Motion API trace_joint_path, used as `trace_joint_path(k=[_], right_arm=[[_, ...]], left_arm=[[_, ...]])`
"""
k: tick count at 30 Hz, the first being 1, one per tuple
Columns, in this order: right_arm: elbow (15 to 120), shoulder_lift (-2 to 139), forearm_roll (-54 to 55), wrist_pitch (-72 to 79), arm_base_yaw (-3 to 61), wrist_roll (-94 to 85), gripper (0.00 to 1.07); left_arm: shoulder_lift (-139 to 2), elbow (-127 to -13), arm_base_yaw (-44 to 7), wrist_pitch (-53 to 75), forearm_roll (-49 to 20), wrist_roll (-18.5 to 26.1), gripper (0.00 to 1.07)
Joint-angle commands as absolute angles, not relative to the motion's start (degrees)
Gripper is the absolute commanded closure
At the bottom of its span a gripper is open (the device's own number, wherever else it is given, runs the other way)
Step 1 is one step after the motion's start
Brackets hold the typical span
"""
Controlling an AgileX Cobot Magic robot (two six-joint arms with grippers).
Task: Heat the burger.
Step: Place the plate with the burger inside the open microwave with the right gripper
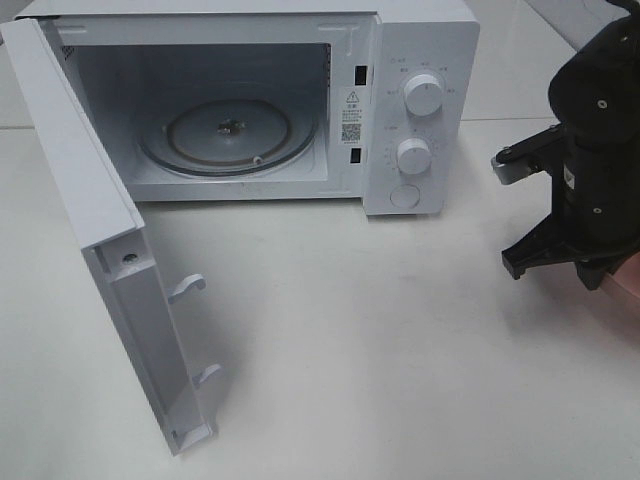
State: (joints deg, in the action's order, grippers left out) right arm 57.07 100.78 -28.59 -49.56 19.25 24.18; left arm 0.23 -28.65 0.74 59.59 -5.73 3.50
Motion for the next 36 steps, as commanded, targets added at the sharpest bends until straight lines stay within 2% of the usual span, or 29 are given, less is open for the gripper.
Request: trace_joint_path(k=[1,14,36], right_arm=[[54.6,98.0,-32.2,-51.6,21.2,25.7,1.07],[48.8,91.2,-32.5,-52.0,27.3,26.9,1.07],[40.1,78.7,-34.1,-57.8,43.9,25.4,1.07]], left_arm=[[1.6,-28.5,0.5,59.5,-6.0,3.4,0.07],[1.6,-28.5,0.5,59.5,-6.0,3.4,0.07],[1.6,-28.5,0.5,59.5,-6.0,3.4,0.07]])
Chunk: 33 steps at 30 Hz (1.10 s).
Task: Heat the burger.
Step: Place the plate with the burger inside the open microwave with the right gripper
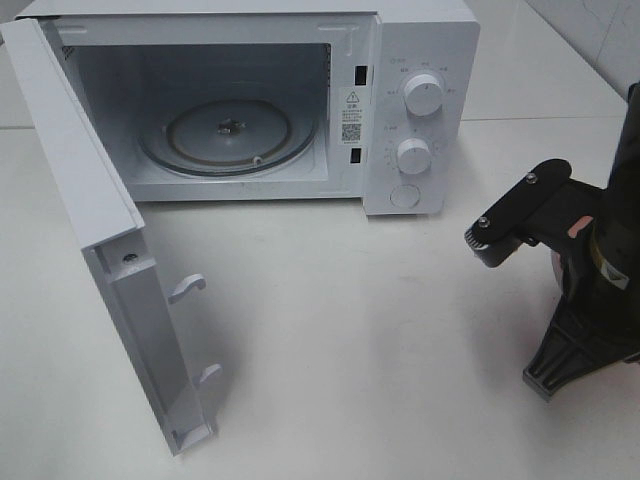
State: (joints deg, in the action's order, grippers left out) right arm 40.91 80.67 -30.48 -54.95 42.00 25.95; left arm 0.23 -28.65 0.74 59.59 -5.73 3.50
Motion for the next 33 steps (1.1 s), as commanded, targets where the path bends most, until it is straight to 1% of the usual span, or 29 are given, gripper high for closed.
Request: trace_joint_path(k=[1,2,4,5,6,7,9,12,21,33], right_arm=[[39.6,77.6,-34.2,-58.3,45.6,25.3,1.07],[39.6,77.6,-34.2,-58.3,45.6,25.3,1.07],[39.3,76.0,-34.2,-58.9,48.4,24.6,1.07],[39.3,76.0,-34.2,-58.9,48.4,24.6,1.07],[39.3,75.2,-34.2,-59.1,50.3,23.0,1.07],[39.3,75.2,-34.2,-59.1,50.3,23.0,1.07],[39.3,74.6,-34.2,-59.0,52.7,20.2,1.07],[39.3,74.4,-34.2,-58.6,54.1,17.2,1.07],[39.3,73.2,-34.2,-56.6,54.5,8.2,1.07],[39.4,72.8,-34.1,-52.0,54.5,-9.2,1.07]], left_arm=[[1.6,-28.5,0.5,59.5,-6.0,3.4,0.07],[1.6,-28.5,0.5,59.5,-6.0,3.4,0.07],[1.6,-28.5,0.5,59.5,-6.0,3.4,0.07],[1.6,-28.5,0.5,59.5,-6.0,3.4,0.07],[1.6,-28.5,0.5,59.5,-6.0,3.4,0.07],[1.6,-28.5,0.5,59.5,-6.0,3.4,0.07],[1.6,-28.5,0.5,59.5,-6.0,3.4,0.07],[1.6,-28.5,0.5,59.5,-6.0,3.4,0.07],[1.6,-28.5,0.5,59.5,-6.0,3.4,0.07],[1.6,-28.5,0.5,59.5,-6.0,3.4,0.07]])
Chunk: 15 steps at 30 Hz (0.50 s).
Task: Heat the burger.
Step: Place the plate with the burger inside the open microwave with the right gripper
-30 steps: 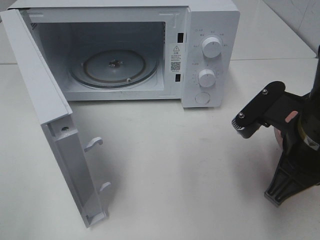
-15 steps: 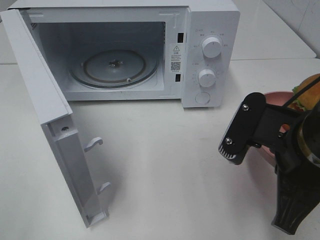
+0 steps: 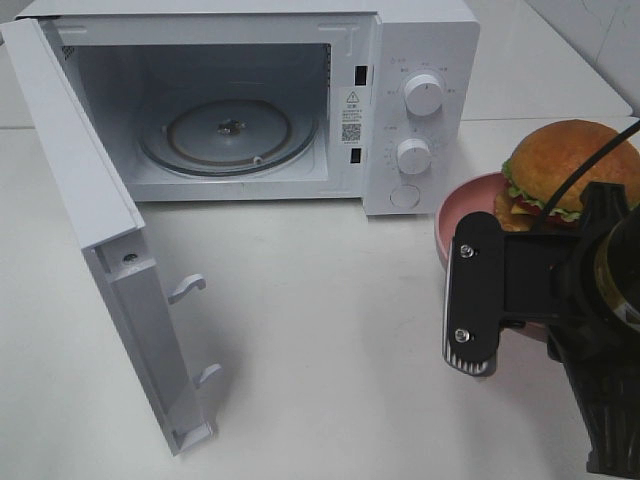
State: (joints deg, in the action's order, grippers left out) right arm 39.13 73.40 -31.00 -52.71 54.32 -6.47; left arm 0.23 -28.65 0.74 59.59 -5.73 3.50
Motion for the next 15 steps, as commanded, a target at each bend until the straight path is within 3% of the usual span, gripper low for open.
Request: trace_joint_path(k=[1,15], right_arm=[[39.4,72.8,-34.1,-52.0,54.5,-9.2,1.07],[39.4,72.8,-33.9,-46.3,54.5,-24.2,1.07]], left_arm=[[1.6,-28.5,0.5,59.5,-6.0,3.4,0.07],[1.6,-28.5,0.5,59.5,-6.0,3.4,0.07]])
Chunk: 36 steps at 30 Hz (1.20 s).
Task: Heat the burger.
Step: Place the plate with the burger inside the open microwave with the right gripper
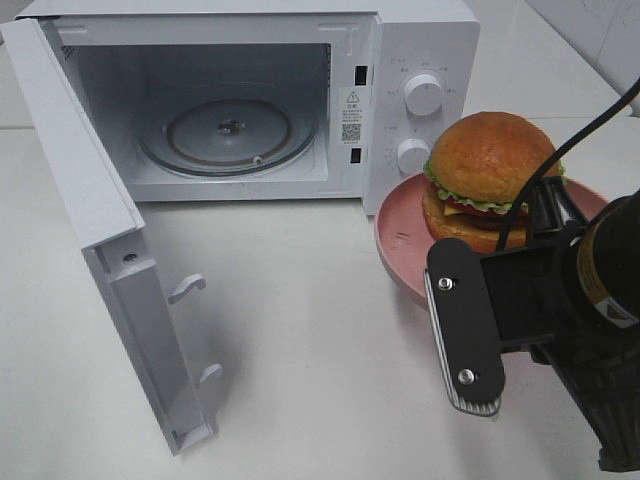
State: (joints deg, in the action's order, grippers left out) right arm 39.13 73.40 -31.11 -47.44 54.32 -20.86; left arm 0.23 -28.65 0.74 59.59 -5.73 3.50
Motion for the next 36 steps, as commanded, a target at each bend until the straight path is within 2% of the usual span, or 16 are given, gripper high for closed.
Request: trace_joint_path(k=[1,17,22,36], right_arm=[[39.4,72.8,-33.9,-45.6,54.5,-25.6,1.07],[39.4,72.8,-35.2,-40.7,54.3,-32.1,1.07],[39.5,72.8,-34.7,-37.4,51.8,-37.2,1.07],[39.7,72.8,-18.0,-29.6,43.4,-67.4,1.07]], left_arm=[[1.6,-28.5,0.5,59.5,-6.0,3.4,0.07],[1.6,-28.5,0.5,59.5,-6.0,3.4,0.07],[1.6,-28.5,0.5,59.5,-6.0,3.4,0.07],[1.6,-28.5,0.5,59.5,-6.0,3.4,0.07]])
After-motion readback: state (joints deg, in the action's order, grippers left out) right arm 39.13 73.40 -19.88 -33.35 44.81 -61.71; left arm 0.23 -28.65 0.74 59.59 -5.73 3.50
